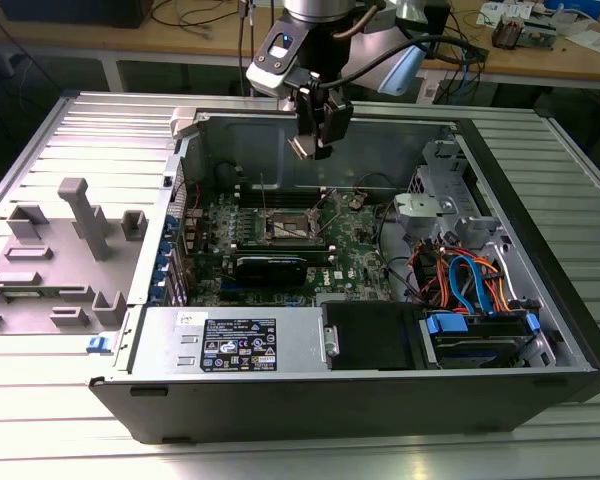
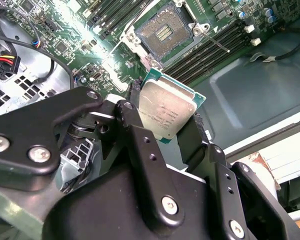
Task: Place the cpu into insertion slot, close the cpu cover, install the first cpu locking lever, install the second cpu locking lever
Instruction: 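Place the cpu into insertion slot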
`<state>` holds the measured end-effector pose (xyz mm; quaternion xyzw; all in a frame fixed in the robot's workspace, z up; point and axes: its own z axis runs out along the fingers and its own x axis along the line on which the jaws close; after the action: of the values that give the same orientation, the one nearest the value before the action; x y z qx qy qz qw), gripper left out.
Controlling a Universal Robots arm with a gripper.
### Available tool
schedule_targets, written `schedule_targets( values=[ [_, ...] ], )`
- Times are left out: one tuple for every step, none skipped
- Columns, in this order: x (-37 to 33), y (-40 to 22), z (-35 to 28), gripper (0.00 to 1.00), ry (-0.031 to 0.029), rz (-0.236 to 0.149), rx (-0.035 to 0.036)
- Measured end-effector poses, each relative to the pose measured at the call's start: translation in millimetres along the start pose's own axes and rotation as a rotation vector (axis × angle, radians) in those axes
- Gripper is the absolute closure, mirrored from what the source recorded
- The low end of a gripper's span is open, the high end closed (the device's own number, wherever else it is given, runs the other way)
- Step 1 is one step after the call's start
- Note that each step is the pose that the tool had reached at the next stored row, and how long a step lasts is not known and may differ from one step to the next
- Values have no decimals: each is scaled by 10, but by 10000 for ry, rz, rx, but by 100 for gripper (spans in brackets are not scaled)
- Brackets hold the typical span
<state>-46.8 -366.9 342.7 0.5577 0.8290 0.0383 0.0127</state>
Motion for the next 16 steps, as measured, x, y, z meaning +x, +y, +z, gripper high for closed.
schedule_targets(
  values=[
    [0, 0, 0, 46, 1, 0, 0],
    [0, 0, 0, 46, 1, 1, 0],
    [0, 0, 0, 46, 1, 1, -1],
    [0, 0, 0, 46, 1, 1, 0],
    [0, 0, 0, 46, 1, 2, 0],
    [0, 0, 0, 46, 0, 4, 0],
    [0, 0, 0, 46, 0, 6, 0],
    [0, 0, 3, 46, -11, 49, 1],
    [2, 0, 8, 46, -23, 135, 2],
    [3, 0, 18, 46, -33, 264, -1],
    [2, -1, 26, 46, -43, 380, -2],
    [2, -1, 35, 46, -54, 530, -6],
    [2, -2, 46, 46, -68, 707, -10],
    [2, -3, 56, 46, -79, 863, -13],
    [1, -4, 67, 46, -92, 1018, -16],
    [1, -5, 81, 46, -101, 1148, -20]
  ],
)
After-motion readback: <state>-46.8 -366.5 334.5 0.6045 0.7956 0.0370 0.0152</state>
